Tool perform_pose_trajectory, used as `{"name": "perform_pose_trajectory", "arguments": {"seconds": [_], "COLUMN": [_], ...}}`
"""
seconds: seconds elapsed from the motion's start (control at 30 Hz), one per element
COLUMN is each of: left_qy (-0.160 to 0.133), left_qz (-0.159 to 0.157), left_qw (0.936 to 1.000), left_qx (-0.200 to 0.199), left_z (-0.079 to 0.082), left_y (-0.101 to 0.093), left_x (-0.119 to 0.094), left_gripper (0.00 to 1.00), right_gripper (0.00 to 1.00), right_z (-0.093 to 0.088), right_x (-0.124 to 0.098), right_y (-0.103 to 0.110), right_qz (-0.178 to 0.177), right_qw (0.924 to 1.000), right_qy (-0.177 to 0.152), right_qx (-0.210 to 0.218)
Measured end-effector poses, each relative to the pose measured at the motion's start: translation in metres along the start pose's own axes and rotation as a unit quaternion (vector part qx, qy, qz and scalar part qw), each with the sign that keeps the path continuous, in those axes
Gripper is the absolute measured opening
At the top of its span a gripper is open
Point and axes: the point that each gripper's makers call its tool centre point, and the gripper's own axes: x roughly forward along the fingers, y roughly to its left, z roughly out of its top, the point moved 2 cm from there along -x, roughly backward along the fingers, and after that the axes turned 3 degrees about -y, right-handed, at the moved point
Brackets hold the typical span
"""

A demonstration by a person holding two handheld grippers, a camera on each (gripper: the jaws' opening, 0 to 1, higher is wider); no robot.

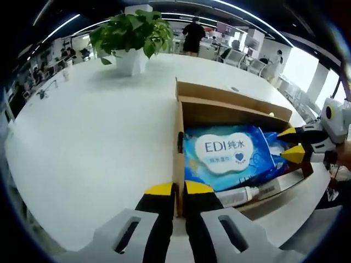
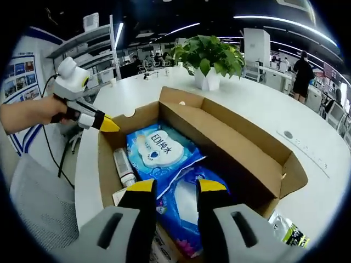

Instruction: Operate the shoe box by opening the lid, removing the specified soft item, and placing it in the target area until the item is outside and the box remains undamaged.

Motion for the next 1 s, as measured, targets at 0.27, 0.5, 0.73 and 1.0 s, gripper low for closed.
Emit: {"name": "perform_pose_trajectory", "arguments": {"seconds": [0.27, 0.5, 0.73, 1.0], "left_qy": [-0.001, 0.0, 0.0, 0.0], "left_qz": [0.0, 0.0, 0.0, 0.0], "left_qw": [1.0, 1.0, 1.0, 1.0], "left_qx": [0.0, -0.001, -0.001, 0.001], "left_z": [0.0, 0.0, 0.0, 0.0], "left_y": [0.0, 0.0, 0.0, 0.0], "left_x": [0.0, 0.001, 0.001, 0.001], "left_gripper": [0.03, 0.03, 0.03, 0.03], "right_gripper": [0.24, 0.2, 0.16, 0.06], "right_z": [0.0, 0.001, 0.001, -0.003], "right_x": [0.016, 0.027, 0.035, 0.04], "right_y": [0.003, 0.003, 0.007, 0.005], "right_qz": [0.003, 0.003, 0.006, -0.015], "right_qw": [0.9998, 0.9989, 0.9971, 0.9978], "right_qy": [0.001, -0.005, -0.005, 0.006], "right_qx": [0.019, 0.046, 0.076, 0.064]}}
